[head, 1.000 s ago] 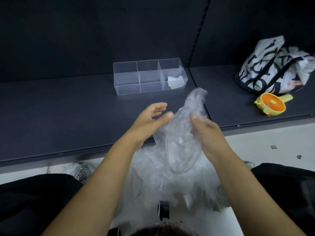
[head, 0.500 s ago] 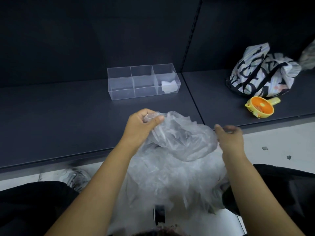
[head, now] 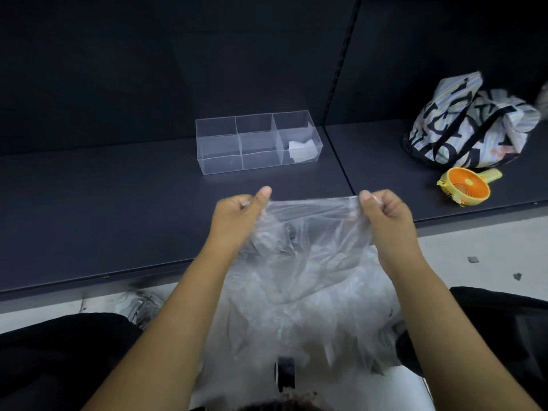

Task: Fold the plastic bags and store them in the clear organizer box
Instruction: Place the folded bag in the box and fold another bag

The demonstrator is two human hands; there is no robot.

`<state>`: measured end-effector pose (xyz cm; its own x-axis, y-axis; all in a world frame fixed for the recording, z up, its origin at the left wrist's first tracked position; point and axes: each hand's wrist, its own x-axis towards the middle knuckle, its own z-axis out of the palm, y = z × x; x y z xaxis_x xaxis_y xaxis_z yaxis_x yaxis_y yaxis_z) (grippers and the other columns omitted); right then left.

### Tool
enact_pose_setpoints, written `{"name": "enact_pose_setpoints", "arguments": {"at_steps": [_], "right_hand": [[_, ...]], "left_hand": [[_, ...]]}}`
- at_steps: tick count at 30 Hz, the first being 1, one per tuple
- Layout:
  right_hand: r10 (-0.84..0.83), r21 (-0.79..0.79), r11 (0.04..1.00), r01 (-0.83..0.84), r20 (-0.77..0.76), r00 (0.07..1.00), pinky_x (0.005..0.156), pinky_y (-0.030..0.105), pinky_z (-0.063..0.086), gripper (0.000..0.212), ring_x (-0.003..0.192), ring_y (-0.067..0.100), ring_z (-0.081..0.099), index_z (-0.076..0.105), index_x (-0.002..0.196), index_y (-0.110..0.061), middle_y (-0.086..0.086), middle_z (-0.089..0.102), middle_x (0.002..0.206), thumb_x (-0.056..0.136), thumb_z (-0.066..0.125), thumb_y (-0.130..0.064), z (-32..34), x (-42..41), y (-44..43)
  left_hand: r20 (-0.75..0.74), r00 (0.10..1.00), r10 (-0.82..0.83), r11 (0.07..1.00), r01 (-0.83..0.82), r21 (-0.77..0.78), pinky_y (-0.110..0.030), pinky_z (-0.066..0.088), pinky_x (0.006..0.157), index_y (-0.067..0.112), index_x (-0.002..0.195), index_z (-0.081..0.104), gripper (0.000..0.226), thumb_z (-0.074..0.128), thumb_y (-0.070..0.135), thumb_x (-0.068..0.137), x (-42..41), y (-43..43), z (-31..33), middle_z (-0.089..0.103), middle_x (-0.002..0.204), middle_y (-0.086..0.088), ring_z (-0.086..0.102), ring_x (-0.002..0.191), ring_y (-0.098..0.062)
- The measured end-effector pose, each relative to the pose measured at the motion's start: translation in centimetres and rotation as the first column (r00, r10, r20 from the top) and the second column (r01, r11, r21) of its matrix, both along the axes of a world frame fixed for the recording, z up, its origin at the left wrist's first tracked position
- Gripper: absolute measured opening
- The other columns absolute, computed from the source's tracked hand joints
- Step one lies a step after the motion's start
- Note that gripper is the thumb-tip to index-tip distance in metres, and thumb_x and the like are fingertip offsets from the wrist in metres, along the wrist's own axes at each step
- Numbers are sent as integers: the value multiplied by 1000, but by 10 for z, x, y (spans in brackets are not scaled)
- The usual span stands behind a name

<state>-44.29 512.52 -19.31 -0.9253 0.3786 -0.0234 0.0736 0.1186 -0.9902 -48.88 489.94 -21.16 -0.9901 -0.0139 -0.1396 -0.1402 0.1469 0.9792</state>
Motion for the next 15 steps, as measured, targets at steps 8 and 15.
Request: {"name": "enact_pose_setpoints", "arguments": {"at_steps": [8, 15], "right_hand": [[82, 234, 969, -78, -5, 997, 46, 16, 31, 39, 50, 5, 31, 44, 67, -4, -7, 36, 56, 89, 65, -29, 6, -17, -5], [404, -9, 914, -405, 80, 911, 79, 46, 54, 36, 79, 33, 65, 60, 86, 0, 22, 68, 85, 81, 74, -33, 9, -45, -33]], "left_hand": [[-8, 983, 184, 833, -160, -529, -30, 39, 67, 6, 77, 61, 53, 45, 54, 94, -14, -34, -18, 64, 80, -4, 60, 80, -23], [134, 833, -537, 842, 538, 34, -25, 54, 84, 17, 101, 69, 31, 76, 36, 77, -28, 28, 24, 74, 93, -1, 70, 87, -12]]}}
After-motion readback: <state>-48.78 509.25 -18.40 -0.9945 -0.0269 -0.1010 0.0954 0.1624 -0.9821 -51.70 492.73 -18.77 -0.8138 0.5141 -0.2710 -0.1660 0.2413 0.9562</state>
